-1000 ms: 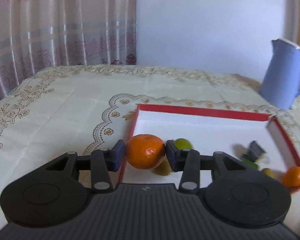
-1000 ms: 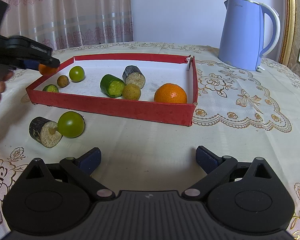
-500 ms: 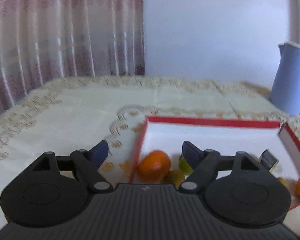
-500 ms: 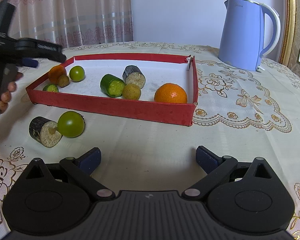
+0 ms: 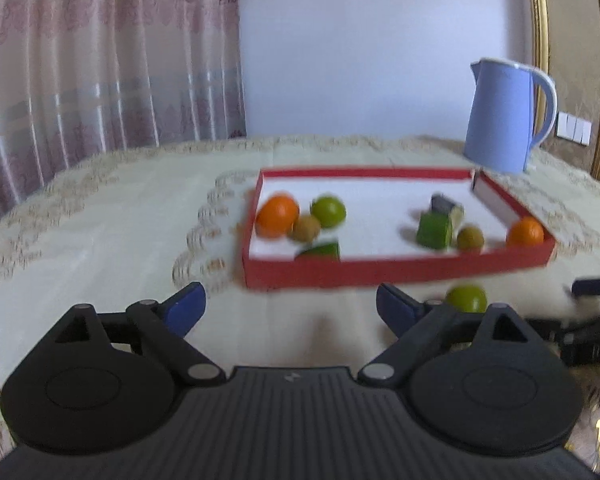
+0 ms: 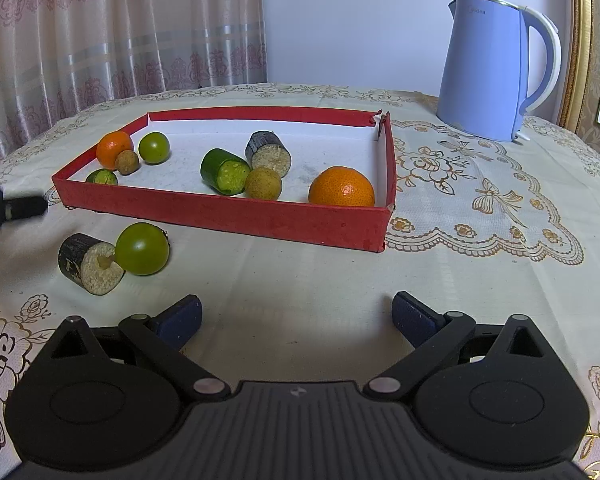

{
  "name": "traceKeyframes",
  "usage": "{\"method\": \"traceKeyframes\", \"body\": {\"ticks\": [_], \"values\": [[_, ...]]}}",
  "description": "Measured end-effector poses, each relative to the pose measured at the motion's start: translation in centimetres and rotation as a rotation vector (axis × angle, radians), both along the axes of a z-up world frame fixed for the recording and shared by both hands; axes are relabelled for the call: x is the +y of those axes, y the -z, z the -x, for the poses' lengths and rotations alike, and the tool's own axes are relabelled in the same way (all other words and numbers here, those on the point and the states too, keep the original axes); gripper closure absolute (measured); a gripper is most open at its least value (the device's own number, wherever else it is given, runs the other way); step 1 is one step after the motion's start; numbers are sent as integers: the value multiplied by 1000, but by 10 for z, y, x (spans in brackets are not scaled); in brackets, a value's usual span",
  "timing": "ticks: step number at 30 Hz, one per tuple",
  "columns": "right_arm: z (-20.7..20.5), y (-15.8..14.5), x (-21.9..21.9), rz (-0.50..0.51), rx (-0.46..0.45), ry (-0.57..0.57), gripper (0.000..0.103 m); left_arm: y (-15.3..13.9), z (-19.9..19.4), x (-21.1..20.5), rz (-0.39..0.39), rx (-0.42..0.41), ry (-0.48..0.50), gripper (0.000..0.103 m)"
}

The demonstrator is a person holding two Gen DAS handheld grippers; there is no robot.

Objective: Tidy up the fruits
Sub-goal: 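Carry the mandarin into the tray and open the left gripper, then lower the right gripper and close it on the green tomato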

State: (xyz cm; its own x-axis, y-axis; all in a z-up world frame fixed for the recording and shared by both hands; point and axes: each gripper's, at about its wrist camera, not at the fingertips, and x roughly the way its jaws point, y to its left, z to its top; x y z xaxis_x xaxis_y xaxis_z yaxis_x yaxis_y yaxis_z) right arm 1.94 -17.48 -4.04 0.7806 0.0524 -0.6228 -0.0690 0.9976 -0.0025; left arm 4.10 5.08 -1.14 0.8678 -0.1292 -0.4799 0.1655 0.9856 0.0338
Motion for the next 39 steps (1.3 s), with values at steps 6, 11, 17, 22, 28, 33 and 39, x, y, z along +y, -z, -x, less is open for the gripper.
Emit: {"method": "traceKeyframes", "body": {"ticks": [6, 11, 17, 22, 28, 33, 39], "values": [[0, 0, 0, -1, 0, 0, 1, 17, 2, 0, -15, 64, -8, 9], [0, 0, 2, 9, -4, -11, 1, 25, -1, 7, -3, 103, -23, 4], [2, -3, 17, -31, -27, -53, 1, 28, -6, 6, -24, 129, -43, 0], [-4, -9, 40, 10, -62, -86, 2, 28, -8, 8, -4, 144, -42, 0], [-15, -13, 54, 34, -69, -120, 2, 29, -9, 9, 0, 152, -42, 0], [-21, -11, 62, 37, -69, -151, 8, 28, -9, 9, -1, 151, -42, 0], [-29, -9, 68, 20, -51, -181, 23, 28, -9, 9, 0, 152, -42, 0]]}}
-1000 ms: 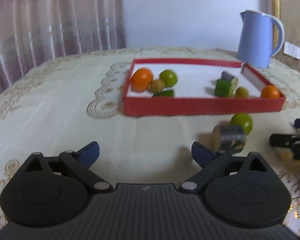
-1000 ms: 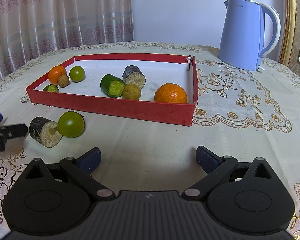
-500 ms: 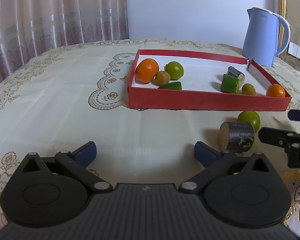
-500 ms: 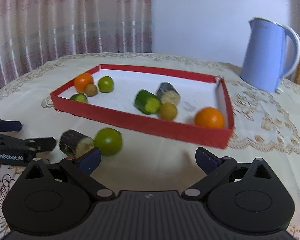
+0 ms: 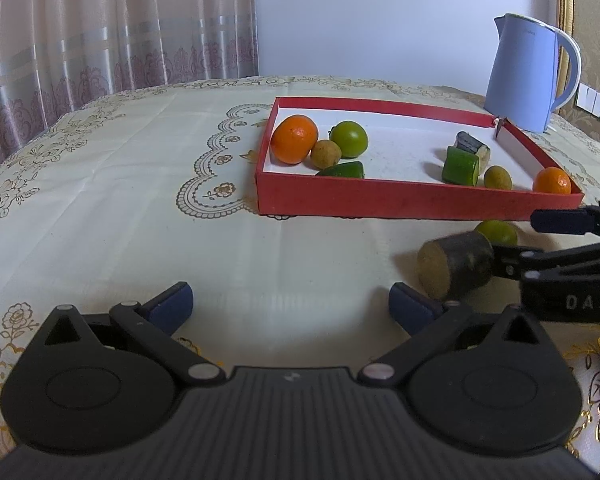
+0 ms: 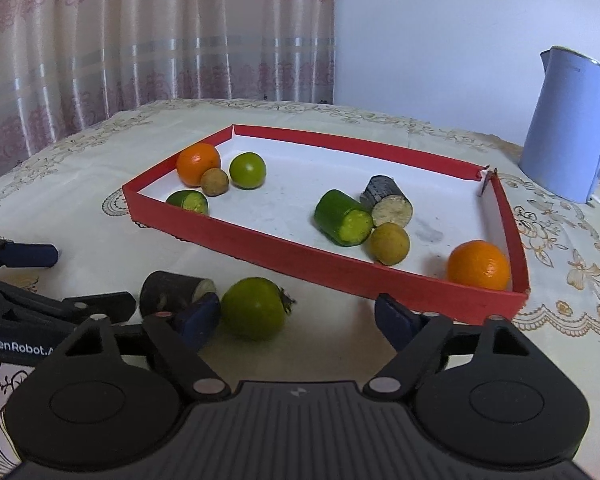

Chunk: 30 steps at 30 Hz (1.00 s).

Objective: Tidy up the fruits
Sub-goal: 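Lower the right gripper and close it on the green tomato, then carry the green tomato into the tray and open the right gripper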

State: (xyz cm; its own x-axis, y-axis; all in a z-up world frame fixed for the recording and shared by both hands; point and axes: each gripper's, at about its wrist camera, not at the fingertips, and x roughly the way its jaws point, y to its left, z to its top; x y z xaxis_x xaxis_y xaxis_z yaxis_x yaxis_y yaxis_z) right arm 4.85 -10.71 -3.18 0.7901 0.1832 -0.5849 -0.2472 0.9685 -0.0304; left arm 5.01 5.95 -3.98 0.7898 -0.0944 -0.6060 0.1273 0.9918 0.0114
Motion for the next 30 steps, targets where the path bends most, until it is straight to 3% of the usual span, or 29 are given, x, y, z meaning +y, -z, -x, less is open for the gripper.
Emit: {"method": "traceKeyframes", "body": {"ticks": [4, 8, 11, 22, 30], "values": [[-4, 1, 3, -11, 16, -23, 44, 0, 0, 0, 0, 0, 0, 0], [-1, 4, 5, -14, 24, -39, 52, 0, 0, 0, 0, 0, 0, 0], [1, 4, 5, -13, 12, -29, 64, 0, 0, 0, 1, 1, 0, 0], [20, 2, -9, -4, -11, 17, 66, 0, 0, 1, 2, 1, 0, 0], [13, -34, -34, 50, -151, 125, 67, -1, 0, 1, 2, 1, 0, 0]]}}
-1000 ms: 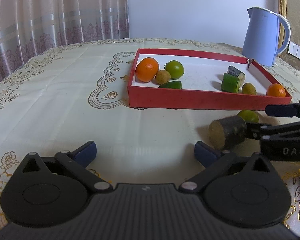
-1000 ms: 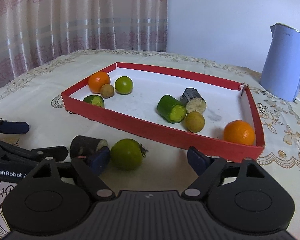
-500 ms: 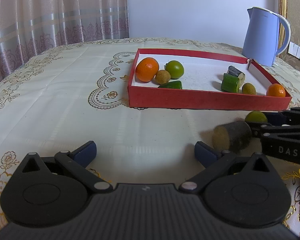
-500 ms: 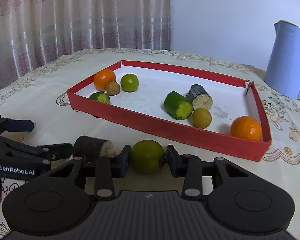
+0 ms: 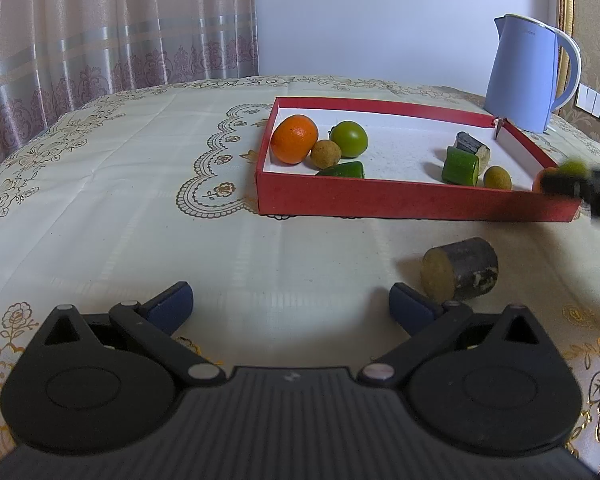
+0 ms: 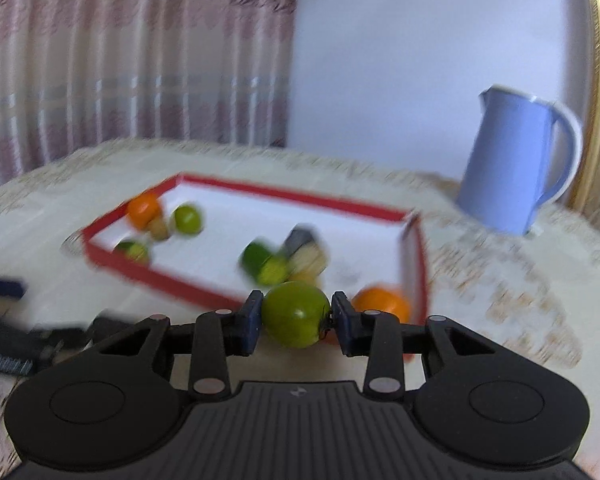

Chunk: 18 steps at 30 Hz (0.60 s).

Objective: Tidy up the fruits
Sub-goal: 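Carry the green tomato into the tray and open the right gripper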

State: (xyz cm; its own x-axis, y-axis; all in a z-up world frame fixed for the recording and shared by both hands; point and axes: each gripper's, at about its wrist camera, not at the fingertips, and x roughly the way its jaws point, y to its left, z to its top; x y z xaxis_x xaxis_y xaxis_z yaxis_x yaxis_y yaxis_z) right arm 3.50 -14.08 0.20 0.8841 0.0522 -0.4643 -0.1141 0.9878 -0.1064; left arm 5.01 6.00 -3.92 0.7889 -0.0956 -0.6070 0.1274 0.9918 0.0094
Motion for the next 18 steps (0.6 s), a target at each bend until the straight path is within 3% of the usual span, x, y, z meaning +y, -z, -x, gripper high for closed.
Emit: {"method": "traceKeyframes", "body": {"ticks": [4, 8, 18], "values": [[-35, -8, -11, 29, -14, 69, 67, 0, 0, 0, 0, 0, 0, 0], [-73, 1, -22, 41, 43, 126, 67, 0, 0, 0, 0, 0, 0, 0], [-111, 26, -28, 54, 136, 151, 67, 0, 0, 0, 0, 0, 0, 0]]}}
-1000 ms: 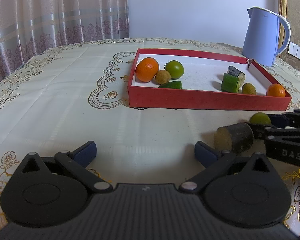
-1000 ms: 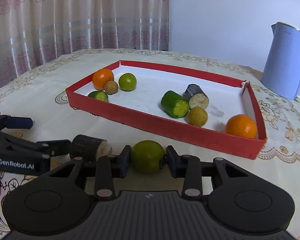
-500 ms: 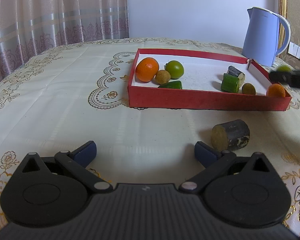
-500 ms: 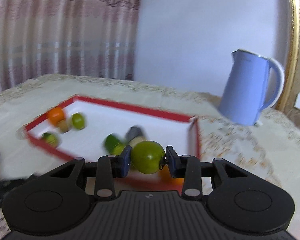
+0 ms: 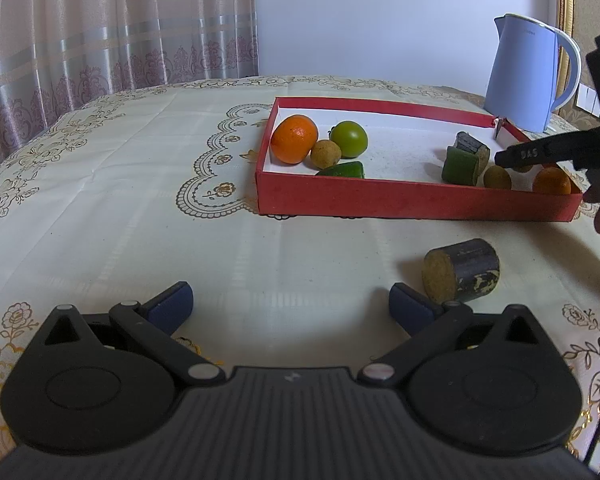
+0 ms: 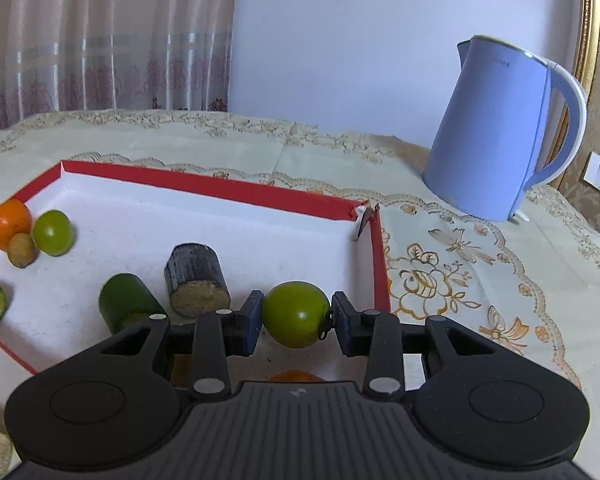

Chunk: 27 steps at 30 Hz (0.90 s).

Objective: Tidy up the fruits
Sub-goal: 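Carry the green tomato into the tray and open the right gripper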

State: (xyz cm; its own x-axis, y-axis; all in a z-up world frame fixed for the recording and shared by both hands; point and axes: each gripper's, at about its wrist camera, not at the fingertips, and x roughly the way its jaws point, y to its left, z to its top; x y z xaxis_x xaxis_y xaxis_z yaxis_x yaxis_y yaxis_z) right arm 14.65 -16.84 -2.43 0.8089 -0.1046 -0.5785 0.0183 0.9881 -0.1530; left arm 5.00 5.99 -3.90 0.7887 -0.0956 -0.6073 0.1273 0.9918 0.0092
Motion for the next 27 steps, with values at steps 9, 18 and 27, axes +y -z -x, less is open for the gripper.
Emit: {"method": "traceKeyframes", "body": {"ticks": [9, 18, 27], "values": [[0, 5, -1, 7, 0, 1, 57, 0, 0, 0, 1, 1, 0, 0], [73, -25, -6, -57, -162, -14, 31, 0, 0, 0, 1, 1, 0, 0], [154, -14, 6, -103, -145, -173, 22, -1, 0, 0, 1, 1, 0, 0]]}}
